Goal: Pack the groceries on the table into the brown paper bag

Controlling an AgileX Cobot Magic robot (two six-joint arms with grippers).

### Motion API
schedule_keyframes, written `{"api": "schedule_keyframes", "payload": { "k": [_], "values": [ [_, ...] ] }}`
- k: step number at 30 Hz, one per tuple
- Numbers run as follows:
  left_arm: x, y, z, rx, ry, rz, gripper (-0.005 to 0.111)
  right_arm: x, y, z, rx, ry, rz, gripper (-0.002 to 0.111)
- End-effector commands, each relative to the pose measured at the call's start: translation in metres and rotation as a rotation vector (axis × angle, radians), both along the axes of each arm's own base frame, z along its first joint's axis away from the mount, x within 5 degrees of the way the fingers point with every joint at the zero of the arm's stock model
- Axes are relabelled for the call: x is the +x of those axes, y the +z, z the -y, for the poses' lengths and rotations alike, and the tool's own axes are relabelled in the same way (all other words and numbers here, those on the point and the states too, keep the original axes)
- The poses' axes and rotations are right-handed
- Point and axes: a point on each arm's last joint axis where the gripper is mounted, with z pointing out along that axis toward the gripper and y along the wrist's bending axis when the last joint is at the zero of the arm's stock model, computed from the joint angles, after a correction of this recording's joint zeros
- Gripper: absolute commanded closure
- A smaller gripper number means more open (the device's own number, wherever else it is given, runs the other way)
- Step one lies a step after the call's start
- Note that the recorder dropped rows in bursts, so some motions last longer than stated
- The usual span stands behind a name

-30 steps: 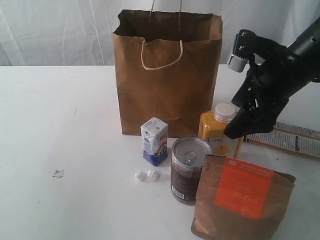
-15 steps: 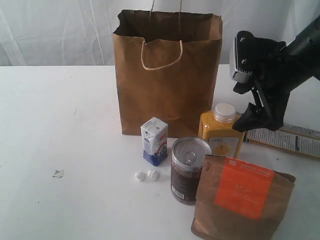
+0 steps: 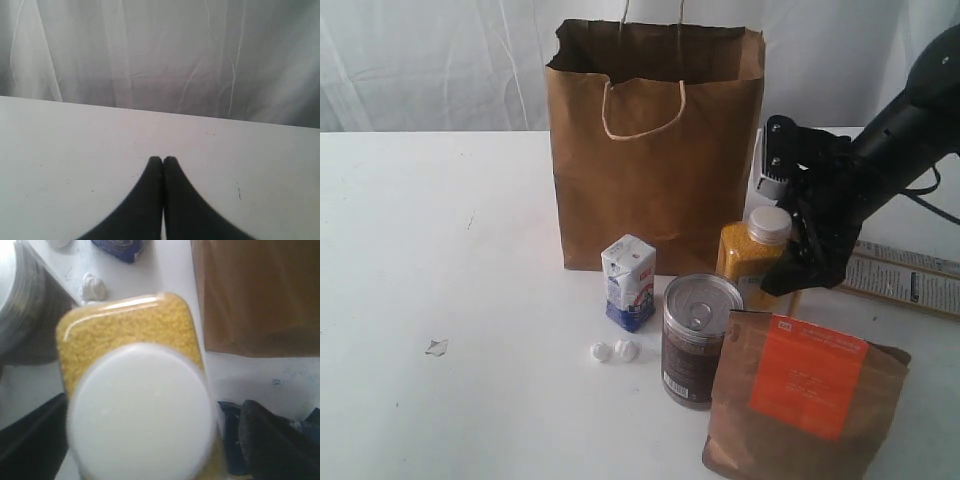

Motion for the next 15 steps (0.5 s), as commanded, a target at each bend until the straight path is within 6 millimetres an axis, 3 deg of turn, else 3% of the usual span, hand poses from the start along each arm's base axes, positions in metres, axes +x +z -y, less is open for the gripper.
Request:
{"api": "schedule_keyframes", "payload": {
  "k": [1,6,15],
  "values": [
    [-0.0017,-0.0016,0.0022,0.016,-0.027,-0.001,0.107,0.0031,-0.007,-0.0045,0.056,-0.026,-0.024,0.031],
    [-0.0016,-0.0017,0.0036,0.014,-0.042,-0.003,0.107,0.0043,-0.0105,-0.0057,0.071,-0.035,-0.037,0.05],
    [-0.0016,-0.0017,0.0036,0.014,-0.042,-0.003,0.107,-0.0036,-0.0109,-0.007,0.079,0.009,-0.113,0.099]
  ]
}}
